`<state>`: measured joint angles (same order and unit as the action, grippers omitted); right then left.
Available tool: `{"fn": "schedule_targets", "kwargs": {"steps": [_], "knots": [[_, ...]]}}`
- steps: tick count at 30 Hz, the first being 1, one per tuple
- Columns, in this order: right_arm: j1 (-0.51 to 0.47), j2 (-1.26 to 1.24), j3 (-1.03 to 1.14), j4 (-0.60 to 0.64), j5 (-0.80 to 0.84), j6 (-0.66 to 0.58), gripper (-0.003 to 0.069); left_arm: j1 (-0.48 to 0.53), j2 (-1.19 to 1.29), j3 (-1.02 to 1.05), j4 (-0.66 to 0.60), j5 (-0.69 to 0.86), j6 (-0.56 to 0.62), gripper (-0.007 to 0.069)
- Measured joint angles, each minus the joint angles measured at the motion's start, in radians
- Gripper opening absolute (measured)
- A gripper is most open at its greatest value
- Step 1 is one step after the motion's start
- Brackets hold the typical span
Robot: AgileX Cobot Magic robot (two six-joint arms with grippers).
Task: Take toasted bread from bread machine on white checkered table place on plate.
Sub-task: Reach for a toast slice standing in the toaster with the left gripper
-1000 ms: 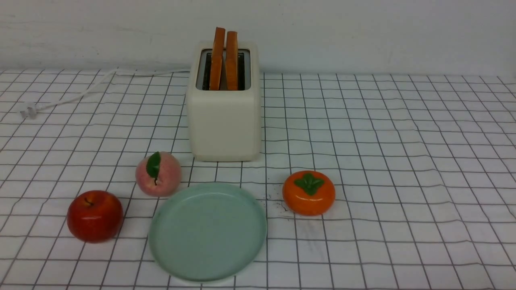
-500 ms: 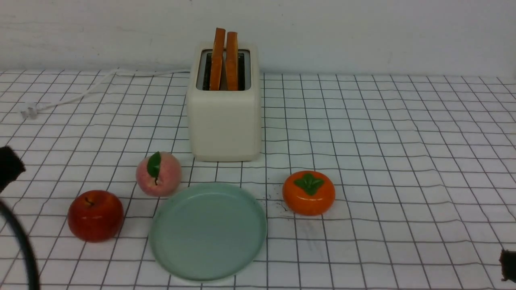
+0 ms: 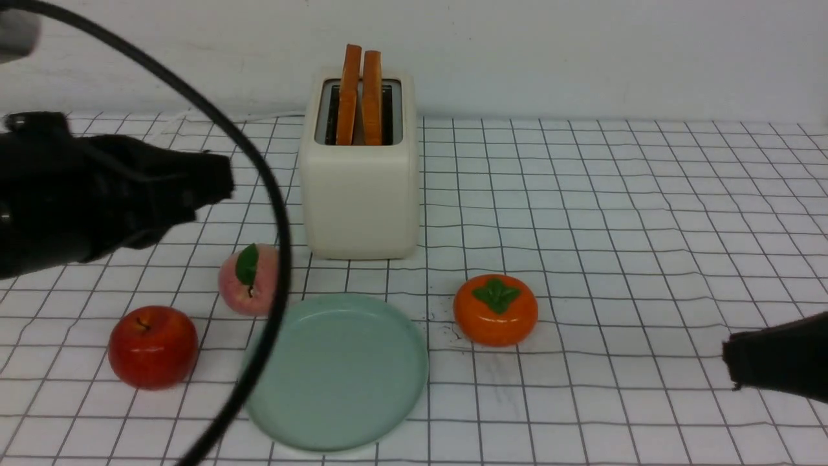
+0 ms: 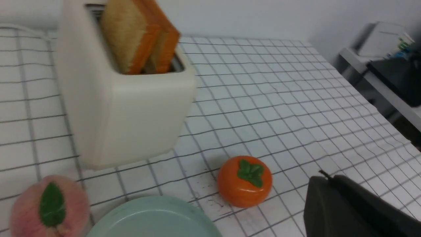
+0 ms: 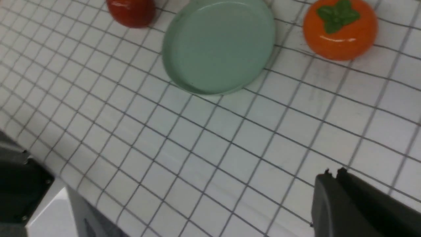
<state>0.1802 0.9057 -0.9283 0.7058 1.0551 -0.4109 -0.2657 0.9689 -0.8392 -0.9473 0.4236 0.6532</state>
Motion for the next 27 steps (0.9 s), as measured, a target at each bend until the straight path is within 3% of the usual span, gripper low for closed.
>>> {"fn": "schedule_targets", "kwargs": {"steps": [3,6,9,14,17,20,22,27], "knots": [[0.079,0.051,-0.034,0.022,0.006,-0.011,0.0001,-0.098,0.048,-0.017,0.039,-0.073,0.000,-0.0013],[0.165,0.089,-0.065,-0.004,0.004,-0.006,0.0001,-0.131,0.112,-0.044,0.066,-0.133,-0.004,-0.0013],[0.256,0.105,-0.112,-0.127,-0.027,0.071,0.0001,-0.136,0.227,-0.106,0.074,-0.230,0.028,0.0005],[0.281,0.096,-0.162,-0.236,-0.039,0.142,0.0001,-0.136,0.367,-0.192,0.073,-0.327,0.132,0.0145],[0.281,0.076,-0.181,-0.257,-0.040,0.152,0.0003,-0.136,0.498,-0.259,0.067,-0.431,0.178,0.0309],[0.281,0.058,-0.184,-0.261,-0.044,0.155,0.0008,-0.136,0.583,-0.292,0.062,-0.541,0.187,0.0391],[0.281,0.044,-0.185,-0.271,-0.051,0.155,0.0013,-0.136,0.648,-0.318,0.060,-0.608,0.187,0.0428],[0.281,0.028,-0.186,-0.278,-0.070,0.156,0.0016,-0.136,0.716,-0.355,0.106,-0.634,0.190,0.0442]]}}
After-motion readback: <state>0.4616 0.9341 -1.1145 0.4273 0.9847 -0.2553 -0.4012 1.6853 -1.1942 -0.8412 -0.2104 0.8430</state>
